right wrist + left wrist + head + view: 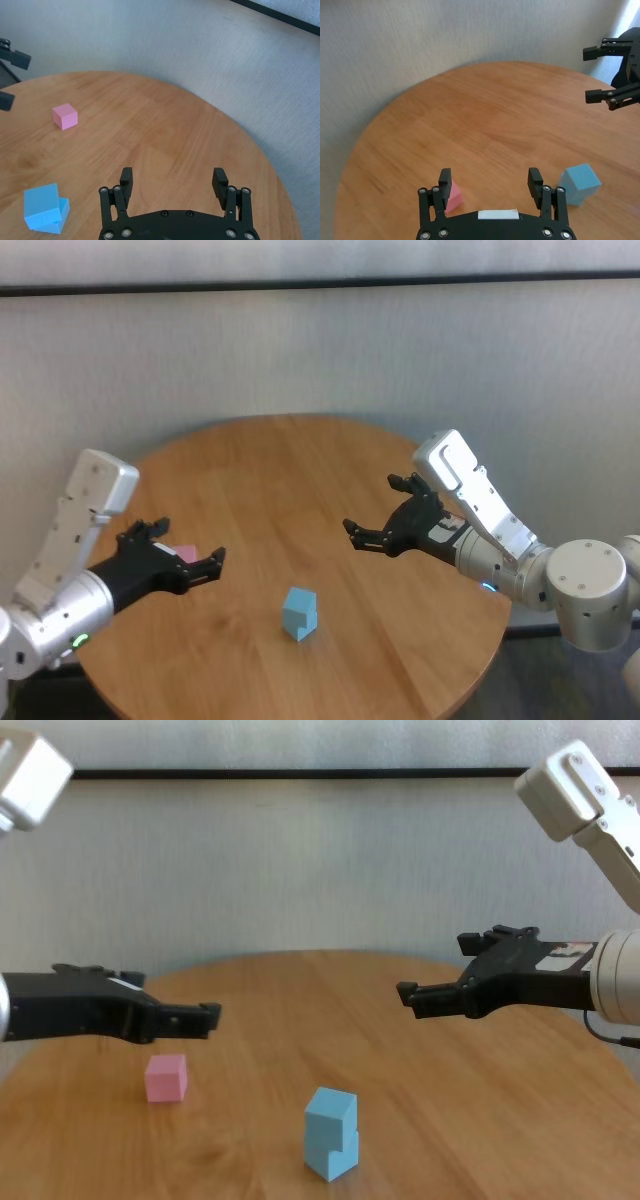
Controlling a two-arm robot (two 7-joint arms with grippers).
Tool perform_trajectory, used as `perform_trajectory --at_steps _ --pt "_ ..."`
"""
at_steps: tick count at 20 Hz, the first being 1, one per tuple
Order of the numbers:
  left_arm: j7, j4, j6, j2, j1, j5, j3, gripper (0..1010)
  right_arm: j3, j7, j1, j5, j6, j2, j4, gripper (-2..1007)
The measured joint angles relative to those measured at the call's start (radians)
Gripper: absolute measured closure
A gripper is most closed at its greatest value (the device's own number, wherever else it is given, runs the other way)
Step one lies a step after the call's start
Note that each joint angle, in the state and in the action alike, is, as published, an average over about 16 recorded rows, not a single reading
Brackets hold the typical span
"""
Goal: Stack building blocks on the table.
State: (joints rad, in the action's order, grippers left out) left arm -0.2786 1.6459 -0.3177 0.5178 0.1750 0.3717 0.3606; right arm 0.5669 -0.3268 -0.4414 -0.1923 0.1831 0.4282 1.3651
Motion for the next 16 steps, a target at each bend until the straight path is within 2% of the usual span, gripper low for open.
perform_trajectory --at_steps 3,7,12,16 --pt "0.035 0.005 -0.046 -0.028 0.001 -0.013 0.003 11 0.001 -0.001 -0.001 -0.001 0.001 0.0 0.0 4" --pt "0.069 -0.012 -0.084 -0.076 0.011 -0.028 0.01 11 0.002 -0.002 -0.002 -0.002 0.002 0.0 -0.001 4" --pt "0.103 -0.05 -0.105 -0.126 0.027 -0.043 0.011 10 0.002 -0.003 -0.003 -0.003 0.002 0.0 -0.001 4" --pt "0.135 -0.079 -0.112 -0.154 0.033 -0.056 -0.002 10 0.002 -0.004 -0.004 -0.004 0.003 0.0 -0.002 4"
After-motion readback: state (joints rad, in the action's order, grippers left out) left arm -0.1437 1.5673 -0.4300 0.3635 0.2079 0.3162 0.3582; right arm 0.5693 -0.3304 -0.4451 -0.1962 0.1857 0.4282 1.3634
